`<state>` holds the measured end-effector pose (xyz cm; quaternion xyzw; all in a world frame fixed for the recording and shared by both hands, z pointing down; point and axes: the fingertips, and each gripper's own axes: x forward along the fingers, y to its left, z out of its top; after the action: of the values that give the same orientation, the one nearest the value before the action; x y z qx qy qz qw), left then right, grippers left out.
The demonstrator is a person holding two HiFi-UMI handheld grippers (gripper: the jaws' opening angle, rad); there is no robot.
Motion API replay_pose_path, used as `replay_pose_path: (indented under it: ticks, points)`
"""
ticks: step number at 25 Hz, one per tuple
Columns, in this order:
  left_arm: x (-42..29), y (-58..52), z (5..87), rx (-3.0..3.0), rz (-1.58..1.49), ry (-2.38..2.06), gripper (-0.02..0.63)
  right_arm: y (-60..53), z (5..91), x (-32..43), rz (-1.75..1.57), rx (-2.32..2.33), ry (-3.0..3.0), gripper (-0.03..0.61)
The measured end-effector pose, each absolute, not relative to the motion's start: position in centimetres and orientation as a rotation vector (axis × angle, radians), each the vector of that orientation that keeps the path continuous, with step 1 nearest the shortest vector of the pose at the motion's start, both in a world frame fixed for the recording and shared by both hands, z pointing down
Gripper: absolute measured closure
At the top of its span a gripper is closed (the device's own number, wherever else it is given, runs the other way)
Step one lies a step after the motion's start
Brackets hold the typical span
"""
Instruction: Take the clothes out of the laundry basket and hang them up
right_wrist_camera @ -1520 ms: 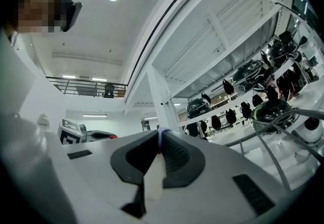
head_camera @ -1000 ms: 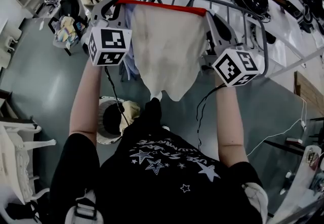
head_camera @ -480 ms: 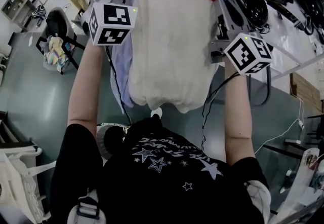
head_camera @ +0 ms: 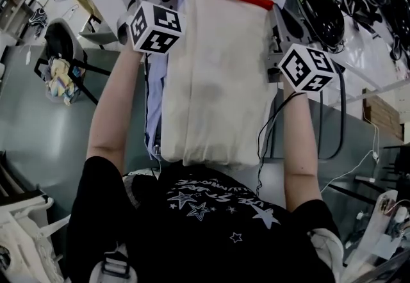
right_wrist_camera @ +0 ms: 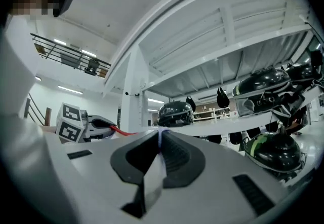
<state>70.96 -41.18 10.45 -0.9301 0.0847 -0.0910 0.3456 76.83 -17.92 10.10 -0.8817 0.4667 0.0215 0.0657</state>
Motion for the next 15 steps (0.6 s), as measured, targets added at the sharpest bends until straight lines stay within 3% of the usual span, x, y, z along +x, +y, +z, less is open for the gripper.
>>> replay_pose_path:
  ticks: [10,15]
  points:
    - [77.9,-44.0,22.9,-2.439,-0.509,0.045,0.575,-21.6,21.0,83.1,-0.307,-2.781,1.384,0.555]
    - [79.3,-44.5,28.1,-2.435,-0.632,-0.009,0.51,-22.3,25.8,84.5,-0.507,-2.813,1.372,0.554]
